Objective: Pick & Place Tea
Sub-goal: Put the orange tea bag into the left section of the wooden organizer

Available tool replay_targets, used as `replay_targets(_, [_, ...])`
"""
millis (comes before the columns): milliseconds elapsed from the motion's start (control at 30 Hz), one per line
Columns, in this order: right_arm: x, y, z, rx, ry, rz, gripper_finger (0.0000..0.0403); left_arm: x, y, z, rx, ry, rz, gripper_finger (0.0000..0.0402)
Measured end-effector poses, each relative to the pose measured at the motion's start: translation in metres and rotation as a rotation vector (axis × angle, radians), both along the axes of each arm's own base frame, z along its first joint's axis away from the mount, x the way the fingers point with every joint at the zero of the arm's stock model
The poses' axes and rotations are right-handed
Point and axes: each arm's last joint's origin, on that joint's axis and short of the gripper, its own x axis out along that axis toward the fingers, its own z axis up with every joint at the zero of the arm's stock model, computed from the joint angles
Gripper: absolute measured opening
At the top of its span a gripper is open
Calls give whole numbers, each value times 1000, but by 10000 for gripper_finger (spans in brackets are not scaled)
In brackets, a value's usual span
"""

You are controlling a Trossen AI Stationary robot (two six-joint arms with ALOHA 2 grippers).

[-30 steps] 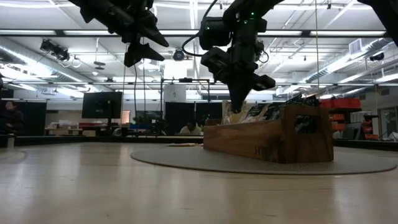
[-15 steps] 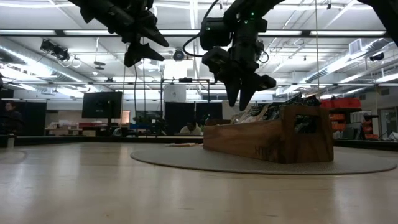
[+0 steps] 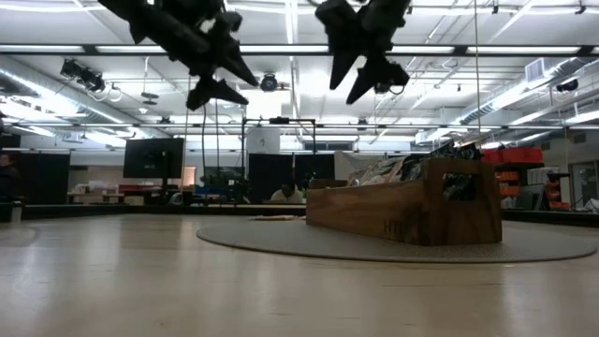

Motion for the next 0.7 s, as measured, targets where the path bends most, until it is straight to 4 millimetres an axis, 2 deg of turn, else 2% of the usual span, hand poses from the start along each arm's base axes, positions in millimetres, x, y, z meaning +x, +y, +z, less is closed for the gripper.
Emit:
replay_targets(167, [-15,1,21,-45,-50,-47,194,5,25,-19,-101,21,56,204])
replay_targets(333, [-27,3,32,-78,-51,-65,194,8,53,-49,-200,90,118,212])
replay_targets(500, [-36,4,31,-78,9,-54,194,14,75,-84,-261,154,174,213])
replay_targets(700, [-38,8,30,-83,38,-24,194,26,96,-121,-371,122,223,213])
